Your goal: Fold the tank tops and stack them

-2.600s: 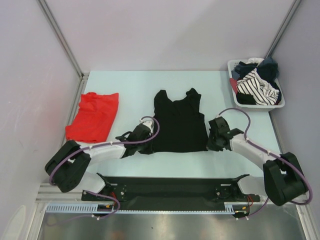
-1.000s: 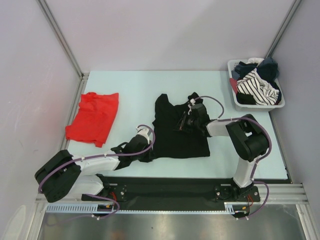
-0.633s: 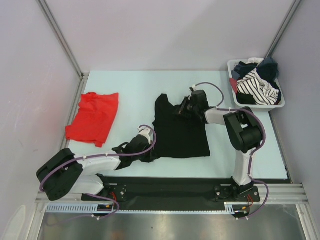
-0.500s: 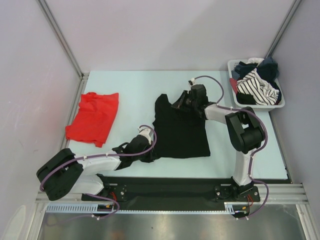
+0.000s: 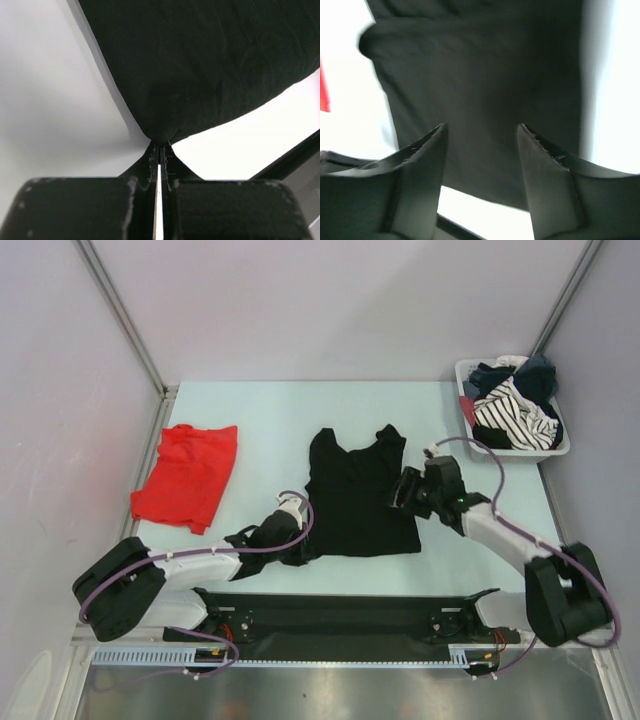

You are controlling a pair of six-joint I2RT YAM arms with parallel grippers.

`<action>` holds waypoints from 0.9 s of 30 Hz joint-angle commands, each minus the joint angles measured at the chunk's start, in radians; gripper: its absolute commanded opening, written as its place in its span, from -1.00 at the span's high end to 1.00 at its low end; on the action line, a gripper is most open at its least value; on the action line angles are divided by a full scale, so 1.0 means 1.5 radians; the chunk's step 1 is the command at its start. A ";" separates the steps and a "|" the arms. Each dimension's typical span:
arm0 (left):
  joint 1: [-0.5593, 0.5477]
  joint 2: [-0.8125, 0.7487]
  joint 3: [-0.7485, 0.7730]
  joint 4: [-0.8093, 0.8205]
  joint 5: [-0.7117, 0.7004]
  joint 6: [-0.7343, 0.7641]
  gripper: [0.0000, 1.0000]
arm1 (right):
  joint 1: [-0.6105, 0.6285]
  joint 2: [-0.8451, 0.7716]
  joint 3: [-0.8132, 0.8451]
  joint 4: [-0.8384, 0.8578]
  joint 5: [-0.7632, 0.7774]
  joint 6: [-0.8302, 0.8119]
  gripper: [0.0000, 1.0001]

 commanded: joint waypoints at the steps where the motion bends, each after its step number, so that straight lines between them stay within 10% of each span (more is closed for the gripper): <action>1: -0.016 0.003 -0.018 -0.113 0.021 0.022 0.99 | -0.031 -0.114 -0.044 -0.134 0.049 -0.009 -0.32; 10: -0.027 -0.019 -0.008 -0.128 0.014 0.013 1.00 | -0.026 -0.214 -0.101 -0.326 0.133 0.060 -0.37; 16: -0.029 -0.013 -0.006 -0.128 0.012 0.011 0.99 | -0.024 -0.238 -0.169 -0.274 0.094 0.085 0.01; 24: -0.030 -0.005 -0.001 -0.130 0.011 0.012 1.00 | -0.023 -0.175 -0.176 -0.189 0.062 0.071 -0.02; 27: -0.031 -0.006 0.003 -0.135 0.009 0.013 0.99 | -0.016 -0.168 -0.174 -0.184 0.064 0.071 0.39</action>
